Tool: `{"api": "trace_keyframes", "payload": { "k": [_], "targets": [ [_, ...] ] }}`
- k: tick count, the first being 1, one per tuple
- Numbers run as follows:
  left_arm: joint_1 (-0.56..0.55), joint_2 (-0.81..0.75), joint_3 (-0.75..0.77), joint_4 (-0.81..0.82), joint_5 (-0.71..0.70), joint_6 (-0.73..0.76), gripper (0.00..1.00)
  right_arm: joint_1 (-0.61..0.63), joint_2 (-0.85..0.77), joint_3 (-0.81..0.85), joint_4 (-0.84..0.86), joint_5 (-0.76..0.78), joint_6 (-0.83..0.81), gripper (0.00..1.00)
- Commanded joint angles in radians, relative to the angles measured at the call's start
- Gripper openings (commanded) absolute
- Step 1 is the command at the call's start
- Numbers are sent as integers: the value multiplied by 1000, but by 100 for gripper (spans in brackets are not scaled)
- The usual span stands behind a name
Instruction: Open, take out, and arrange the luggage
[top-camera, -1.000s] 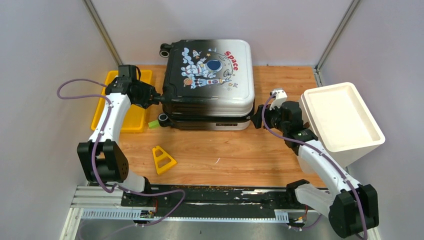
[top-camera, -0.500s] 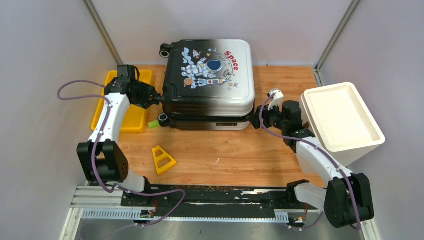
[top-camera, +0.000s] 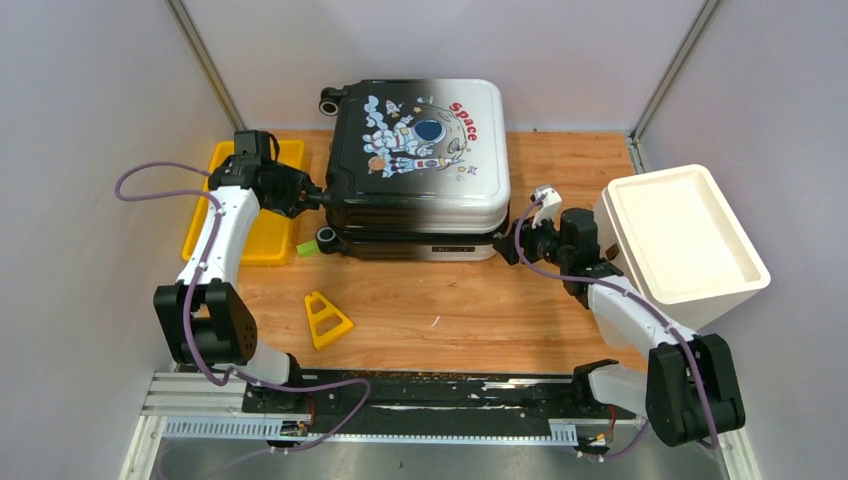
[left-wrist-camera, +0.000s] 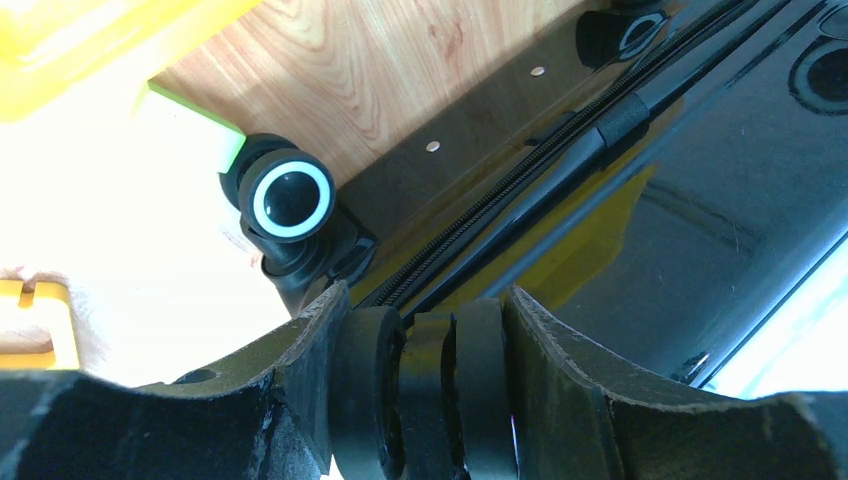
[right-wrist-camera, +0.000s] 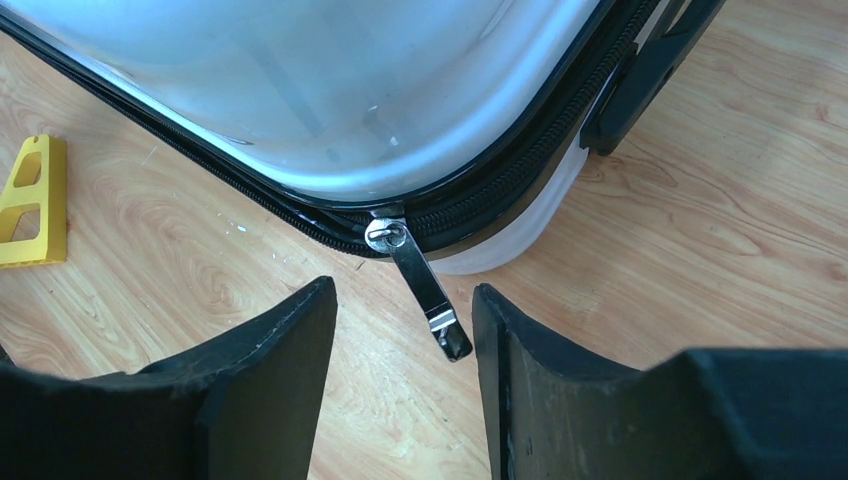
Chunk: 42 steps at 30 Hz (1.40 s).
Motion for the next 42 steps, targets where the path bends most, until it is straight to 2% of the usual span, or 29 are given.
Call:
{"api": "trace_keyframes", "payload": {
  "k": [1,7,13,15,18,19,27,35,38,42],
  "targets": [
    [-18,-65,6,24,63,48,0,-1,11,-1,67,-23,-6,52],
    [-17,-79,5,6,42,43,0,-1,27,14,63,-25,-21,44],
    [-17,-87,-2,-1,20,46,0,0,20,5,43,-29,-34,45],
    [-17,-83,-4,1,18,48,0,-1,11,1,45,-17,-42,36],
    [-17,-81,-5,2,9,52,0,-1,4,-2,49,24,-58,7],
    [-16,-79,-4,-3,4,52,0,-1,1,-2,51,49,-63,1],
    [-10,-31,79,-135,-169,106,0,-1,-50,-47,133,342,-162,0],
    [-9,-37,87,-124,-227,143,0,-1,52,-21,299,409,-231,0],
    [-9,-28,80,-113,-222,166,0,1,78,12,277,440,-221,0],
    [-8,-34,48,-65,-216,220,0,20,-29,-33,216,535,-160,0]
  ]
}}
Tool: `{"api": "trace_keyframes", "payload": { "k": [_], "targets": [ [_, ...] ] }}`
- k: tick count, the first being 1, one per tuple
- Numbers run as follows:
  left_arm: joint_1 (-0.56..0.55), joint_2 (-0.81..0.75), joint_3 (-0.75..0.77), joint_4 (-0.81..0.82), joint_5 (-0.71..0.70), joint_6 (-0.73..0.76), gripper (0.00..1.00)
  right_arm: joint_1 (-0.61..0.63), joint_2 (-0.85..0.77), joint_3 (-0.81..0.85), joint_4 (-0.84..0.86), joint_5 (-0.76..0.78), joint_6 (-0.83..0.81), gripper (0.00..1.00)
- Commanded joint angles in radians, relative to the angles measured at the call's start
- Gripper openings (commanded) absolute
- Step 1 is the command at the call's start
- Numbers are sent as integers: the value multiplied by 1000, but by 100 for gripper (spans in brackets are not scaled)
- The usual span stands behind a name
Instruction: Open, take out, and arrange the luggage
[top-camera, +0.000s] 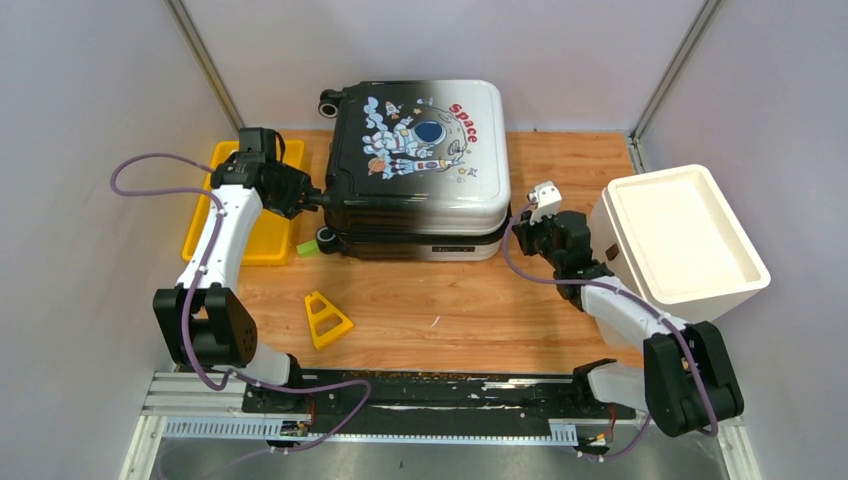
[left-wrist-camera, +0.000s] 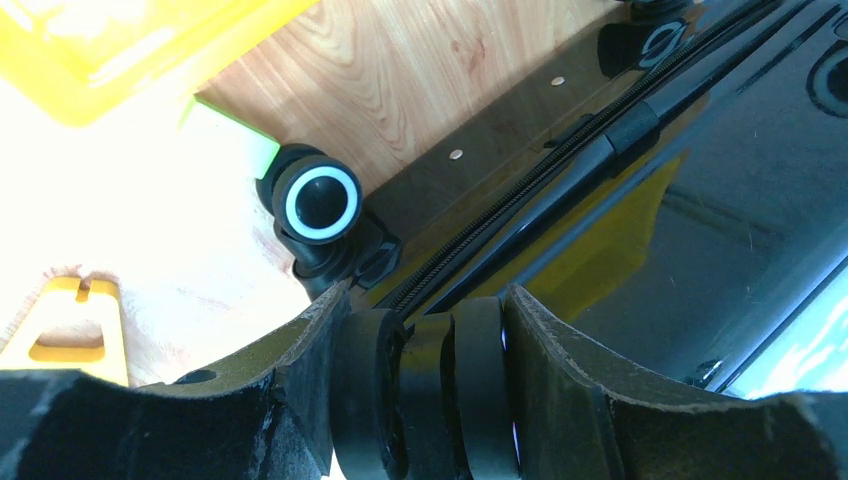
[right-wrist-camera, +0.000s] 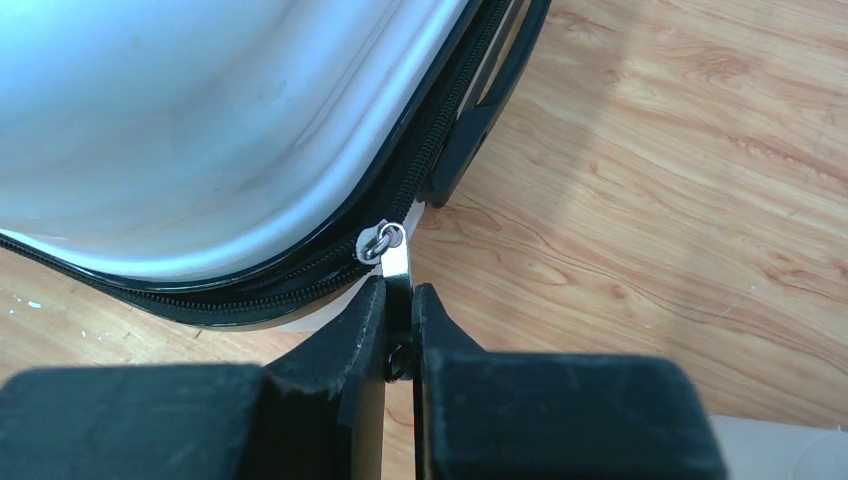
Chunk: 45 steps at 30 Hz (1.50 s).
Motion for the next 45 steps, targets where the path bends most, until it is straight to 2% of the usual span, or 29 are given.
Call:
{"api": "trace_keyframes", "payload": {
  "k": [1,8,15,17,18,19,20,22,24,28,32,34,37,41,45],
  "targets": [
    [14,-28,2,15,-107,225,0,-4,-127,-14,10,229,31,0],
    [13,-13,0,143,-50,374,0,57,-253,-53,-171,328,163,0],
    [13,115,212,141,-39,523,0,267,-371,-96,-275,419,264,0],
    [13,154,290,93,-75,551,15,356,-381,-96,-295,428,289,0],
    [13,163,311,72,-105,565,33,411,-381,-96,-312,449,305,0],
    [13,169,340,35,-117,568,40,447,-386,-100,-323,483,309,0],
    [11,153,333,24,-138,574,53,479,-395,-109,-314,514,310,0],
    [-7,96,263,31,-169,579,64,489,-404,-105,-312,515,315,0],
    [-44,22,168,68,-188,579,69,488,-395,-88,-312,515,299,0],
    [-136,-119,20,76,-220,542,72,488,-374,-60,-312,510,265,0],
    [-222,-221,-43,17,-268,466,75,489,-382,-76,-312,486,280,0],
    [-269,-271,-92,11,-220,411,72,489,-391,-88,-286,481,283,0],
    [-322,-347,-204,90,-132,306,62,489,-407,-99,-276,479,279,0],
    [-380,-436,-443,248,24,64,53,489,-424,-107,-266,472,270,0],
    [-432,-446,-596,445,79,-99,53,488,-423,-113,-260,453,271,0]
  ]
}}
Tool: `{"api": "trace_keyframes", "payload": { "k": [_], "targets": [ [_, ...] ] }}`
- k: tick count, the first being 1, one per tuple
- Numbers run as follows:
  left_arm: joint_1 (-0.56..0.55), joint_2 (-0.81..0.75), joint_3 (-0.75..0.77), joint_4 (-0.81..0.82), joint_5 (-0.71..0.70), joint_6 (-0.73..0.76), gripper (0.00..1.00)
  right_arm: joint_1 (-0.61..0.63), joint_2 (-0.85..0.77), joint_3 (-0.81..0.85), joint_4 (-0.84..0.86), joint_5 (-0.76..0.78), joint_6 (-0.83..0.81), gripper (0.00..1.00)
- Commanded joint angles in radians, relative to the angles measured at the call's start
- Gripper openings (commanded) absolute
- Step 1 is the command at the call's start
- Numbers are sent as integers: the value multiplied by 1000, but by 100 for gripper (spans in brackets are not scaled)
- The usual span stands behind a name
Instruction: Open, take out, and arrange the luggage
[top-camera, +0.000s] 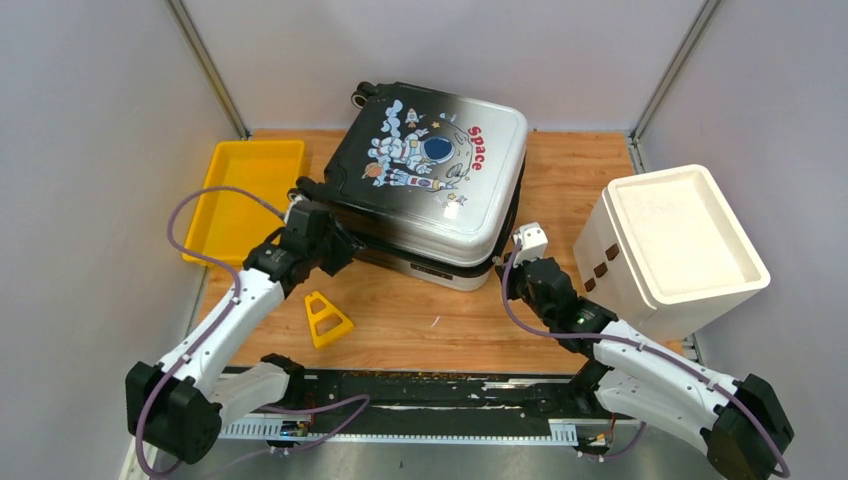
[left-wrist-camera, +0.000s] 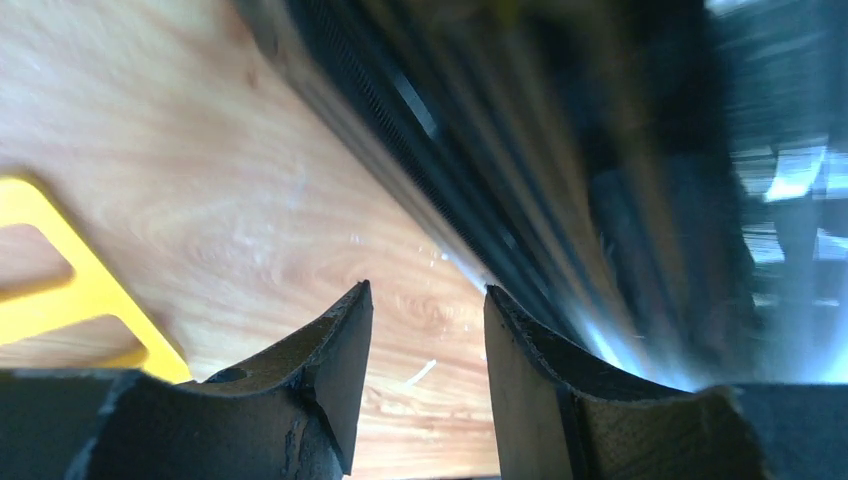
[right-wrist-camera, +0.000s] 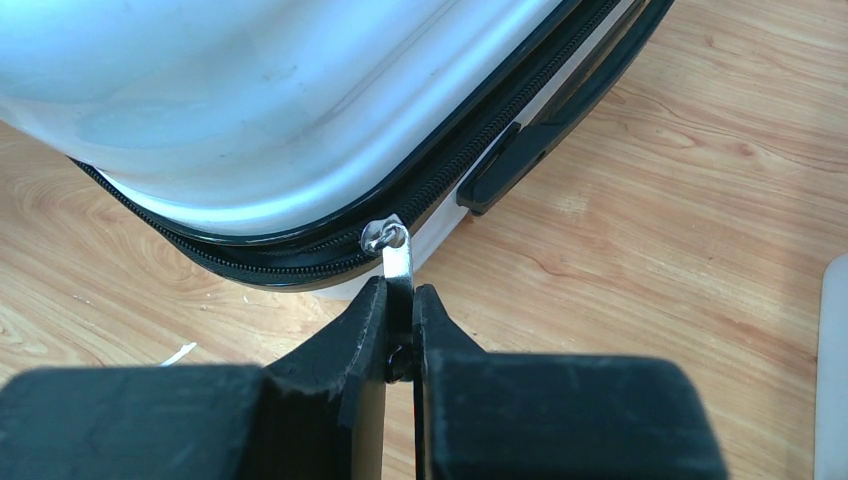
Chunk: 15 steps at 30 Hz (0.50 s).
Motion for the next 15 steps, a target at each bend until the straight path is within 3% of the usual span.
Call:
{"api": "trace_keyframes", "payload": {
  "k": [1,8,15],
  "targets": [
    [-59,-1,-111,237,79,-252,54,3,-31,2,84,-5,0,0],
    [-130,56,-173,311,21,-448,54,3,-39,-14,96,-8,1,0],
    [-177,105,-168,340,-15,-510,52,3,-41,-24,106,-4,-8,0]
  ]
}}
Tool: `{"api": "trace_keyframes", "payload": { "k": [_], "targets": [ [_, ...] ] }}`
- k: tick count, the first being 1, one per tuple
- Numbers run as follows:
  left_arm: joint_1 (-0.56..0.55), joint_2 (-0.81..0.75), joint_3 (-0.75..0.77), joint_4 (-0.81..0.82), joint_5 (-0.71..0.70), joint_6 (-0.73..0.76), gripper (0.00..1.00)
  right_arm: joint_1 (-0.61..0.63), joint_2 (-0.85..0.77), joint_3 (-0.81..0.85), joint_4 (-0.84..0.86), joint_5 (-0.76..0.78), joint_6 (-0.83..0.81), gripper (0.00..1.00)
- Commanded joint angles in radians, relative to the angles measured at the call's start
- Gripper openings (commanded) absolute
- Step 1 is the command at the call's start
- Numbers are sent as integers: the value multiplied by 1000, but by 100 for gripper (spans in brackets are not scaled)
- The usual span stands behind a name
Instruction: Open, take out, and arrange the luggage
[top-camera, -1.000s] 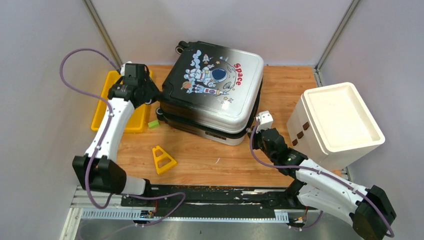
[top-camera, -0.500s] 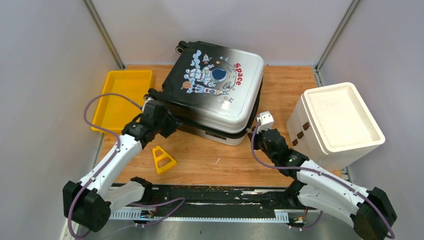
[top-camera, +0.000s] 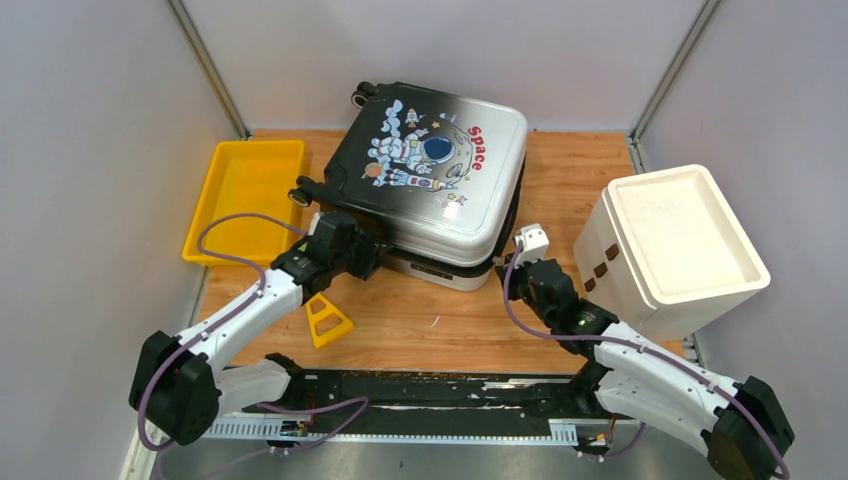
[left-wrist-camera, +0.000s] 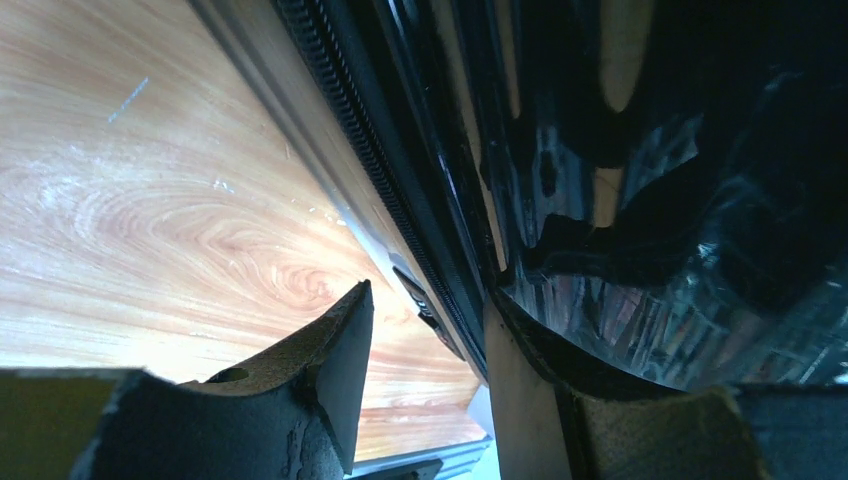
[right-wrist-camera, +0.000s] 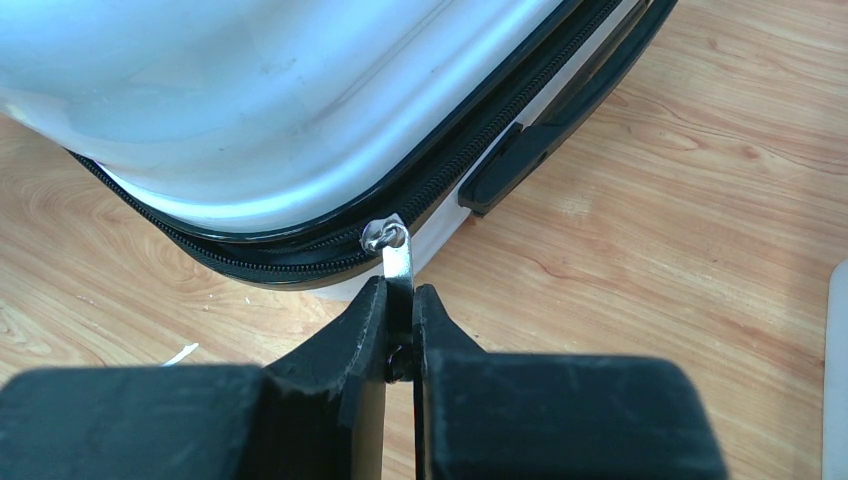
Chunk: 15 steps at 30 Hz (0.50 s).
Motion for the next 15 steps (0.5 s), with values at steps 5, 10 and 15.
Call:
{"api": "trace_keyframes", "payload": {
  "k": [5,10,15],
  "targets": [
    [-50,47,0,12,-54,-138,45,3,-24,-16,92,9,-17,0],
    [-64,74,-4,19,-77,-175,44,3,-27,-22,97,3,-22,0],
    [-69,123,16,-20,-63,-207,39,3,-23,-22,100,0,-27,0]
  ]
}}
